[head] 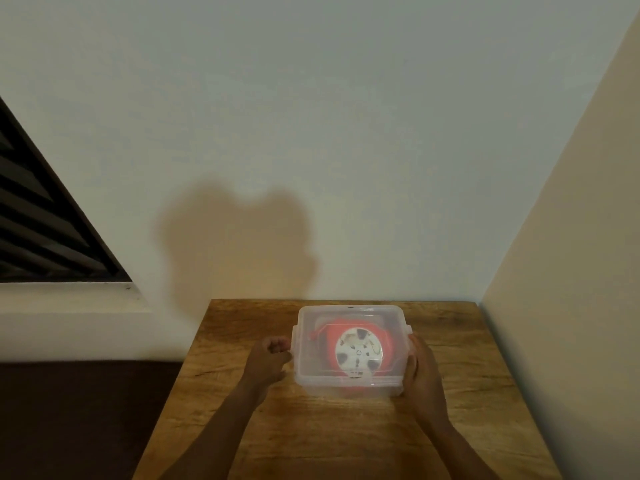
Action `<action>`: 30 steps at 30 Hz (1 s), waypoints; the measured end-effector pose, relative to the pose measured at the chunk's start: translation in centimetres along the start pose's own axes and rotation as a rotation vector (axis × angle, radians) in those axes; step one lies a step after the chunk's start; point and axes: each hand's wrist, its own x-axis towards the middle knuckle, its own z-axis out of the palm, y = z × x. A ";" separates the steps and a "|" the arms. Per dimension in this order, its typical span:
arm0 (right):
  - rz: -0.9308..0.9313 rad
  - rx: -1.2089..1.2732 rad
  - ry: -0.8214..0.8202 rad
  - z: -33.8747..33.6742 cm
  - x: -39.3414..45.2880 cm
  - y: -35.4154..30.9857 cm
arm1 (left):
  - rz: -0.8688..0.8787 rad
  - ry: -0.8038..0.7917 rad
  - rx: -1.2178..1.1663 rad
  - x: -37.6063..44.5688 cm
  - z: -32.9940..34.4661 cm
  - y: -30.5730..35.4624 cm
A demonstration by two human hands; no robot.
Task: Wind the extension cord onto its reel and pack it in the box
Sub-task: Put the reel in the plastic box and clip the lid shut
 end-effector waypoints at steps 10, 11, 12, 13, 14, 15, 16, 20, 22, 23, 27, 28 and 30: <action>0.376 0.446 -0.194 -0.5 0.1 0.8 | -0.159 -0.277 -0.074 -0.1 -0.5 0.0; 0.411 0.505 -0.209 -0.5 0.1 0.8 | -0.160 -0.288 -0.087 -0.1 -0.6 -0.1; 0.446 0.558 -0.224 -0.7 0.1 0.8 | -0.159 -0.291 -0.092 -0.2 -0.7 0.0; 0.479 0.608 -0.239 -0.9 0.1 0.7 | -0.160 -0.290 -0.095 -0.2 -0.7 0.1; 0.505 0.644 -0.245 -1.1 0.2 0.7 | -0.166 -0.288 -0.101 -0.2 -0.8 0.1; 0.522 0.658 -0.234 -1.4 0.3 0.7 | -0.174 -0.290 -0.110 -0.3 -0.8 0.2; 0.538 0.650 -0.208 -1.7 0.5 0.7 | -0.181 -0.295 -0.120 -0.4 -0.8 0.3; 0.579 0.565 -0.106 -2.3 1.5 0.8 | -0.176 -0.304 -0.138 -0.9 -0.7 0.3; 0.517 0.454 -0.055 -2.3 1.6 0.7 | -0.172 -0.307 -0.146 -1.2 -0.5 0.3; 0.471 0.414 -0.055 -2.3 1.6 0.7 | -0.171 -0.306 -0.155 -1.3 -0.5 0.3; 0.365 0.265 -0.080 -1.6 1.4 0.3 | -0.167 -0.287 -0.176 -1.5 -0.3 0.2; 0.341 0.223 -0.079 -1.3 1.3 0.3 | -0.167 -0.284 -0.179 -1.5 -0.3 0.1; 0.309 0.184 -0.040 -0.8 1.0 0.2 | -0.166 -0.279 -0.181 -1.4 -0.2 -0.1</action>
